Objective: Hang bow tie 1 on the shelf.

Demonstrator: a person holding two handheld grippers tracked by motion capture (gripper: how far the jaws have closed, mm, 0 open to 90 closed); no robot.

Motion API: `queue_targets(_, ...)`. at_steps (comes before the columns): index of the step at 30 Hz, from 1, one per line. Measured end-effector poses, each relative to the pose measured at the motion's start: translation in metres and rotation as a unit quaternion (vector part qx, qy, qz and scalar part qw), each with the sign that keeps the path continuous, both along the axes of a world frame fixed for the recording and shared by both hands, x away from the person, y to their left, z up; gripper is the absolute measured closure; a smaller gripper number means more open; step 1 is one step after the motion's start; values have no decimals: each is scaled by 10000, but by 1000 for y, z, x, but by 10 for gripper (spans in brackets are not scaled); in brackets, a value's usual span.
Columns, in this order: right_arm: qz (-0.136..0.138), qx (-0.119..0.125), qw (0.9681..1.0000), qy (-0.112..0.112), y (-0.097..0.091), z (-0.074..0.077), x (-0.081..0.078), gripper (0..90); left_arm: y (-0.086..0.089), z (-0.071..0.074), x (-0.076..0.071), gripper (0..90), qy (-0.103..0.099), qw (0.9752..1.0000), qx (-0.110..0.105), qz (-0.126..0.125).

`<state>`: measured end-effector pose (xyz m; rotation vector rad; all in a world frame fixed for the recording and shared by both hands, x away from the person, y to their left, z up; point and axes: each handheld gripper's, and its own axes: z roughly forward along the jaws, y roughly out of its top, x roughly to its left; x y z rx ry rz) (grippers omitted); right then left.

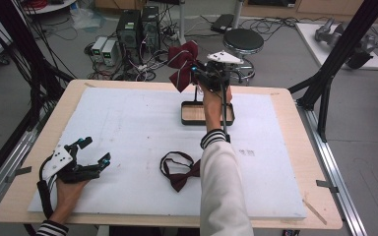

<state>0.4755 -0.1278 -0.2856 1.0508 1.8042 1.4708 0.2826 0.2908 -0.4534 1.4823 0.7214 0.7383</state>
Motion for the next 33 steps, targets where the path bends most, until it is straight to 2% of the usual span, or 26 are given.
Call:
queue_targets(5, 87, -52, 9999, 124, 1, -2, 1, 736, 0, 0, 0, 98, -6, 10000, 0, 3)
queue_targets(8, 133, -187, 9997, 126, 3, -1, 0, 734, 0, 0, 0, 98, -12, 10000, 6, 5)
queue_targets(13, 161, -172, 9996, 179, 3, -2, 0, 723, 0, 0, 0, 98, -13, 10000, 7, 8)
queue_targets(25, 140, -144, 9997, 135, 0, 1, -3, 685, 0, 0, 0, 98, -19, 10000, 22, 6)
queue_targets(30, 234, -28, 9996, 176, -2, -1, -5, 578, -1, 0, -1, 98, -19, 10000, 20, 6)
queue_targets(33, 214, 13, 9996, 172, -3, -2, -8, 462, -1, 0, -1, 98, -23, 10000, 29, 6)
